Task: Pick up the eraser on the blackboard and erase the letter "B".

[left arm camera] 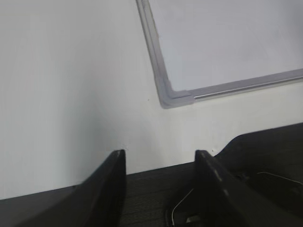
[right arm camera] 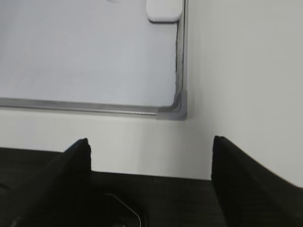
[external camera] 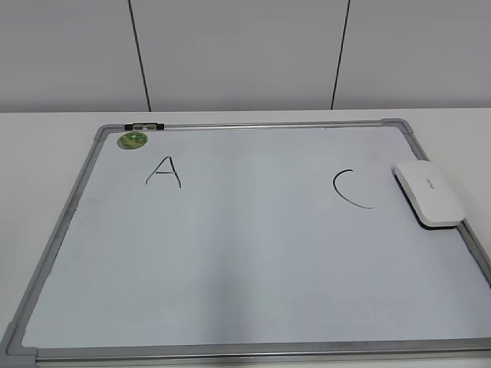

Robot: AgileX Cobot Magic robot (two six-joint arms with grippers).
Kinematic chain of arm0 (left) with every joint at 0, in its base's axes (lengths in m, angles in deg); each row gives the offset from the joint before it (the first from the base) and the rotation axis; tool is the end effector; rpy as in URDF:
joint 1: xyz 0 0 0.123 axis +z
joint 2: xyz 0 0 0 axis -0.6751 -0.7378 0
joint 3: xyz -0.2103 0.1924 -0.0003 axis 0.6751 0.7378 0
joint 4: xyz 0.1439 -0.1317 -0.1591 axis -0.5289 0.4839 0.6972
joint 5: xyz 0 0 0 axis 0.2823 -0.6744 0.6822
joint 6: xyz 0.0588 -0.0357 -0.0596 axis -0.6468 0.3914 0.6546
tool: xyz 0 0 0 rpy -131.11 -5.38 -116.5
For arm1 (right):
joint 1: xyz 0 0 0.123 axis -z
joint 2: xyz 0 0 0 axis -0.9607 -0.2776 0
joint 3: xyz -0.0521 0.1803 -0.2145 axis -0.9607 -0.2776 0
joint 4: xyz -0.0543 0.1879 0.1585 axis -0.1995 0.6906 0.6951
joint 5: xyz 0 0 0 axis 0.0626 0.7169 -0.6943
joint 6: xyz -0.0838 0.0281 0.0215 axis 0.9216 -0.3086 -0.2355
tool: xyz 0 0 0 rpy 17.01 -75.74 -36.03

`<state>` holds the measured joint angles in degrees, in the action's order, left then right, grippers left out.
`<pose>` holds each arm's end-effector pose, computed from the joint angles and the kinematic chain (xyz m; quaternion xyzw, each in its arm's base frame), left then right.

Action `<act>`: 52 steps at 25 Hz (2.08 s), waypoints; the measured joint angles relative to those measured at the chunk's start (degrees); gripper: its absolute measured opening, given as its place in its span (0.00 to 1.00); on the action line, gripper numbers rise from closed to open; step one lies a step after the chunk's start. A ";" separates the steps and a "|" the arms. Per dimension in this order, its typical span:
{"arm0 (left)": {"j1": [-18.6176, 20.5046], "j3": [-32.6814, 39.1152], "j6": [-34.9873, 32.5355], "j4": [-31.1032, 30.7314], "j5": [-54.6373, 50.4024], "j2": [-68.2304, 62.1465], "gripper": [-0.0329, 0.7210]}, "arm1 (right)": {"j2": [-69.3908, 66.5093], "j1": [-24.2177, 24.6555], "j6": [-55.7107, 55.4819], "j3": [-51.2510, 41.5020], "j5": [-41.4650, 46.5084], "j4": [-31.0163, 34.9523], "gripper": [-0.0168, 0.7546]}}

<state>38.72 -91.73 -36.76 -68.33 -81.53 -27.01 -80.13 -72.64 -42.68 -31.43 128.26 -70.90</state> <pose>0.0284 -0.0077 0.2889 0.0656 0.9429 -0.0320 0.3249 0.0367 0.0053 0.3274 -0.0503 0.9315 0.0092 0.3601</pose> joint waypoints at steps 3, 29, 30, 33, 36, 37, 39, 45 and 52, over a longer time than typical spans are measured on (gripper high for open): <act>0.00 1.99 0.13 -1.63 0.00 1.70 0.62 | 1.08 0.00 0.00 -6.18 0.00 -0.36 0.78; 0.00 5.39 0.67 -3.79 9.85 2.38 0.69 | 1.32 0.00 -0.41 -14.97 -7.47 -1.43 0.78; 0.00 5.39 0.67 -3.79 9.85 2.38 0.67 | 1.32 0.00 -0.41 -14.97 -7.47 -1.43 0.78; 0.00 5.39 0.67 -3.79 9.85 2.38 0.64 | 1.32 0.00 -0.53 -14.97 -7.47 -1.43 0.78; 0.00 5.39 0.67 -3.79 9.85 2.38 0.61 | 1.32 0.00 -0.53 -14.97 -7.47 -1.43 0.78; 0.00 5.39 0.67 -3.79 9.85 2.38 0.61 | 1.32 0.00 -0.53 -14.97 -7.47 -1.43 0.78; 0.00 5.39 0.67 -3.79 9.85 2.38 0.61 | 1.32 0.00 -0.53 -14.97 -7.47 -1.43 0.78; 0.69 5.39 0.67 -3.79 9.85 7.45 0.60 | 5.31 0.00 -0.53 -14.97 -7.59 -1.43 0.78; 1.20 5.39 0.67 -3.79 9.85 16.08 0.60 | 17.34 0.00 -0.53 -14.97 -7.47 -1.43 0.78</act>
<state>39.92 -86.34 -36.08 -72.12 -71.68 -10.93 -62.80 -72.64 -43.21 -46.40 120.79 -72.32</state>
